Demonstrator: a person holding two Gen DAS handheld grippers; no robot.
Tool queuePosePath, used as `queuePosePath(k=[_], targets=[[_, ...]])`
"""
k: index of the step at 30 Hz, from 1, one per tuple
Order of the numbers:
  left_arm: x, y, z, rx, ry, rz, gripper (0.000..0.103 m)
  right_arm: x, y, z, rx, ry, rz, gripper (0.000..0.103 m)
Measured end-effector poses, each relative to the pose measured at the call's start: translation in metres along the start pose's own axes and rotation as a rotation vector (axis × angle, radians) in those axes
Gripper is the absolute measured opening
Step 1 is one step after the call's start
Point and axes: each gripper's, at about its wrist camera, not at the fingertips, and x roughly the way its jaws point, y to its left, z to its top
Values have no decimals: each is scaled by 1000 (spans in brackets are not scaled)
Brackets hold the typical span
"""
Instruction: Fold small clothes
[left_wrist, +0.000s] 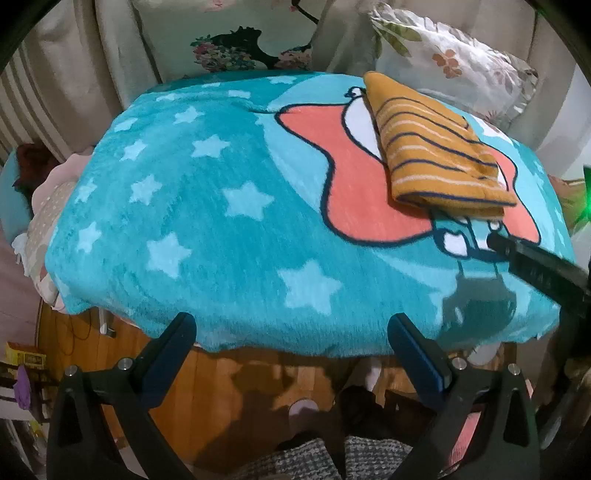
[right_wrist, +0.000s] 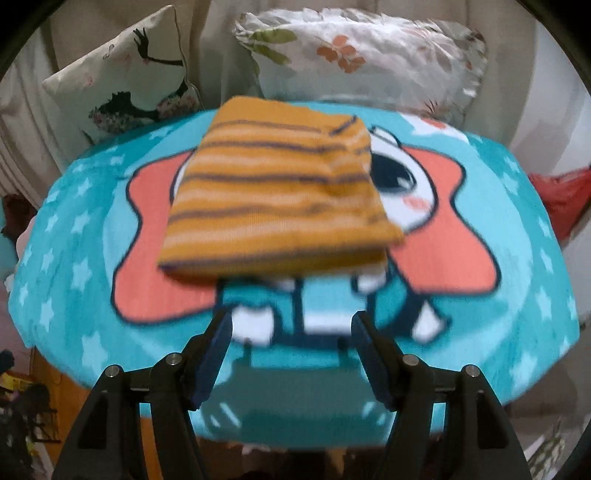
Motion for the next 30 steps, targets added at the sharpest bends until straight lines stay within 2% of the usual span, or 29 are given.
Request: queuePosePath(k=[4,8,18,24,30], targets=[[-6,-2,-8,16,-11,1,103,-7,-3,-26,48,23,2,71],[-12,-3,-12,21,-28,16,103,-13,-1,-36,58,27,-5,71],[-14,-15,-9,16,-29,32,103,-12,15,-38,-8,36,23,71],[-11,-47,1,28,-27,49,103,-10,-2,-32,-24,28,22,71],[-15,-81,6,47,-50,86,103,-11,-40,-17,-2,12,4,71]])
